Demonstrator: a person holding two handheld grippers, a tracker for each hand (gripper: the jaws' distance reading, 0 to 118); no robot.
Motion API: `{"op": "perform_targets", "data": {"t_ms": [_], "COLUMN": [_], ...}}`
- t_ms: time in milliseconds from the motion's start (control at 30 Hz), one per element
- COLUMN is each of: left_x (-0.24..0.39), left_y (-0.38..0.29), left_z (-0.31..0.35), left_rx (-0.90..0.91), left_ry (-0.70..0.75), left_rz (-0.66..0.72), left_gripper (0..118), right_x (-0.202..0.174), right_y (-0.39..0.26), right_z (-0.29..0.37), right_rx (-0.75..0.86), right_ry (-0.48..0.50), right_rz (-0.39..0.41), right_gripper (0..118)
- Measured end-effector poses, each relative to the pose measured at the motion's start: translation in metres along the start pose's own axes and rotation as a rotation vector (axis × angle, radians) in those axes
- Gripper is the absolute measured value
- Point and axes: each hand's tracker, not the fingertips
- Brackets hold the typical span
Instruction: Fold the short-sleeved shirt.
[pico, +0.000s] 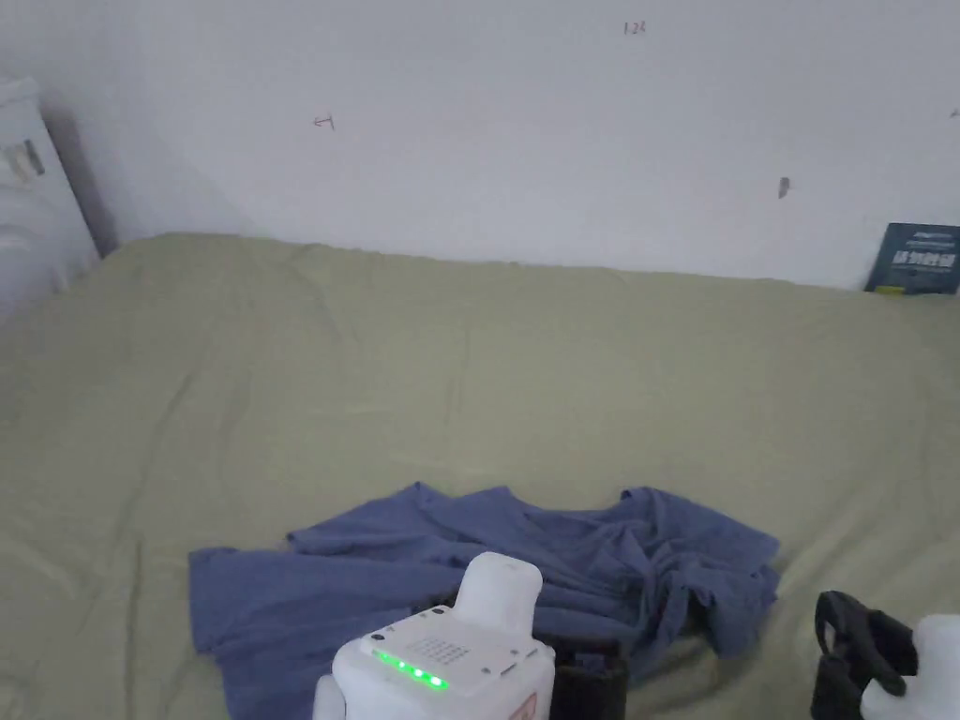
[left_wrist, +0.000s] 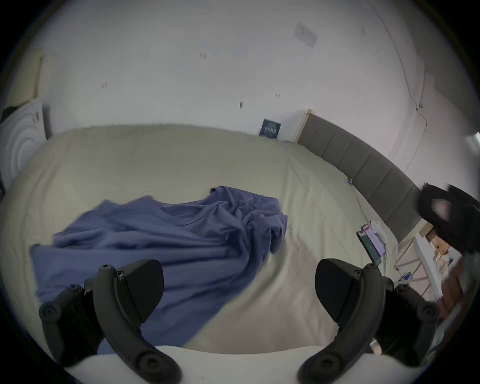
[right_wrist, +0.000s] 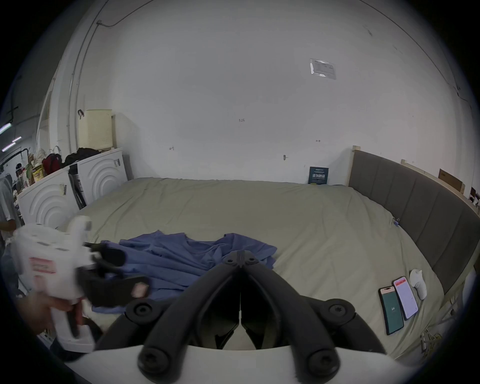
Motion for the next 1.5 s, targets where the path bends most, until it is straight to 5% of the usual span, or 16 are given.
{"op": "perform_targets", "data": {"t_ms": [67, 100, 133, 167, 267, 433, 600, 633, 700, 733, 1167, 1200, 1233, 1333, 1500], "left_x": [-0.007, -0.011, -0.015, -0.021, -0.061, -0.163, -0.300, -0.322, -0.354, -0.370, -0.356, -0.350, -0.346, -0.343, -0.356], "left_y": [-0.017, -0.024, -0.029, -0.032, -0.032, -0.003, 0.038, 0.042, 0.047, 0.050, 0.031, 0.034, 0.038, 0.047, 0.060], "left_z": [0.033, 0.046, 0.058, 0.064, 0.071, 0.054, -0.007, -0.020, -0.051, -0.066, -0.100, -0.097, -0.093, -0.092, -0.061], "left_rx": [0.028, 0.021, 0.012, -0.001, -0.050, -0.131, -0.337, -0.337, -0.468, -0.532, -0.547, -0.549, -0.528, -0.569, -0.468], "left_ry": [0.023, 0.043, 0.087, 0.135, 0.062, 0.234, 0.352, 0.391, 0.444, 0.472, 0.576, 0.558, 0.484, 0.453, 0.387], "left_rz": [-0.047, -0.073, -0.096, -0.091, 0.054, 0.107, 0.343, 0.359, 0.348, 0.345, 0.206, 0.202, 0.218, 0.199, 0.317], "left_gripper": [103, 82, 34, 5, 1, 0, 1, 18, 94, 117, 109, 97, 65, 4, 0], "right_x": [-0.012, -0.018, -0.025, -0.031, -0.047, -0.061, -0.064, -0.064, -0.064, -0.064, -0.066, -0.066, -0.066, -0.068, -0.056], "right_y": [-0.005, -0.007, -0.009, -0.011, -0.017, -0.023, -0.026, -0.027, -0.028, -0.028, -0.040, -0.040, -0.040, -0.038, -0.025], "right_z": [0.003, 0.004, 0.004, 0.004, 0.003, -0.005, -0.024, -0.028, -0.038, -0.042, -0.076, -0.076, -0.076, -0.075, -0.075], "right_rx": [-0.008, -0.011, -0.019, -0.025, -0.040, -0.075, -0.107, -0.114, -0.128, -0.136, -0.205, -0.206, -0.204, -0.200, -0.193], "right_ry": [0.018, 0.028, 0.038, 0.049, 0.071, 0.097, 0.096, 0.096, 0.095, 0.094, 0.103, 0.108, 0.113, 0.123, 0.134], "right_rz": [0.009, 0.013, 0.016, 0.020, 0.042, 0.078, 0.087, 0.083, 0.081, 0.086, 0.092, 0.084, 0.080, 0.084, 0.056], "right_gripper": [0, 0, 0, 0, 0, 0, 0, 0, 0, 0, 0, 0, 0, 0, 0]}}
